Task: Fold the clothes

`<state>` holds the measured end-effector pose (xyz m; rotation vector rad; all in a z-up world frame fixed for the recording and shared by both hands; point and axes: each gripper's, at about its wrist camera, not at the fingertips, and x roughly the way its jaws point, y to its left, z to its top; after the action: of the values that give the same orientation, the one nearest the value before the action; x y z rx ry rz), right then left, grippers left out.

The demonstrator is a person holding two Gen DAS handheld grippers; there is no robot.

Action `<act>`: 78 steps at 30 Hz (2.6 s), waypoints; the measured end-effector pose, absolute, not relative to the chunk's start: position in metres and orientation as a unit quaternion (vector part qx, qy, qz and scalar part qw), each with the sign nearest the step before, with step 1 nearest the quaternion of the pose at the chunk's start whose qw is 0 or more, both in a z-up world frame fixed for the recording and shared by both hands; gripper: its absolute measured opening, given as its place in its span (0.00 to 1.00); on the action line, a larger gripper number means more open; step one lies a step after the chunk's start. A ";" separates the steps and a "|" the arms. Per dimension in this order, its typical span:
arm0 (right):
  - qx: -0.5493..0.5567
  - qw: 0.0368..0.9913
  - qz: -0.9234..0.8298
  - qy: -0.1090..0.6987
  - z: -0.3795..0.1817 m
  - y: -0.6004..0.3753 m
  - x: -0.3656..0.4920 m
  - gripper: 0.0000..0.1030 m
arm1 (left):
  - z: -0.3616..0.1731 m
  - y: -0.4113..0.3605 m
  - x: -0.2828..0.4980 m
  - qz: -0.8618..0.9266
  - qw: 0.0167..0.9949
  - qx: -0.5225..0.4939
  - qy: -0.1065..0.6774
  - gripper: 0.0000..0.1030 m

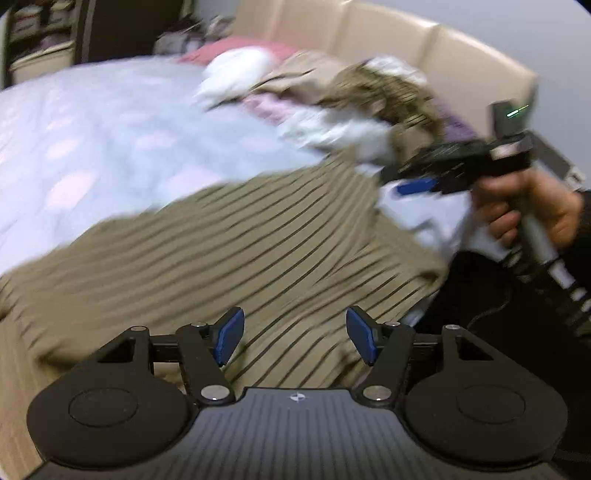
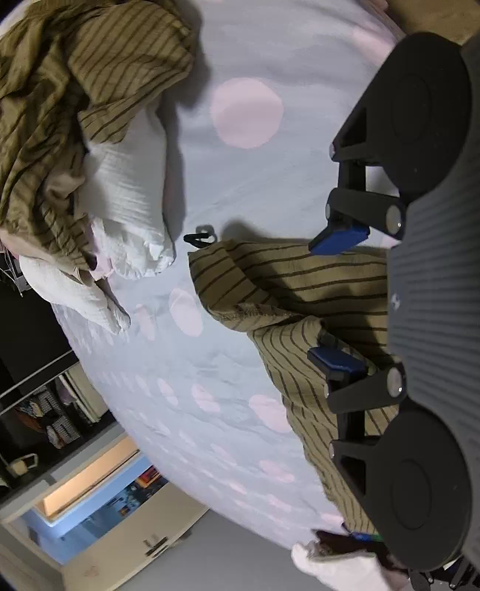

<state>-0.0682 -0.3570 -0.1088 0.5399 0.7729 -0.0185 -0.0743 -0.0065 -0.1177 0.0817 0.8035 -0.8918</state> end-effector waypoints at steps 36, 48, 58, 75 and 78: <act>0.338 0.883 0.014 0.325 -0.125 -0.393 -0.094 0.57 | -0.163 -0.212 -0.136 -0.444 0.811 0.244 0.292 0.64; 0.371 0.874 0.002 0.313 -0.132 -0.408 -0.109 0.57 | -0.172 -0.213 -0.121 -0.403 0.824 0.237 0.320 0.21; 0.408 0.858 0.046 0.308 -0.140 -0.424 -0.073 0.66 | -0.150 -0.193 -0.118 -0.402 0.844 0.167 0.312 0.09; 0.451 0.829 0.105 0.314 -0.145 -0.397 -0.025 0.07 | -0.110 -0.160 -0.121 -0.396 0.865 0.087 0.297 0.09; 0.408 0.858 0.122 0.288 -0.113 -0.382 -0.030 0.07 | -0.101 -0.149 -0.124 -0.397 0.869 0.066 0.288 0.09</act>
<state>-0.0299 -0.3822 -0.1131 0.8566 0.6051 0.2572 -0.1236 -0.1486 -0.1014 0.1390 0.6032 -0.8296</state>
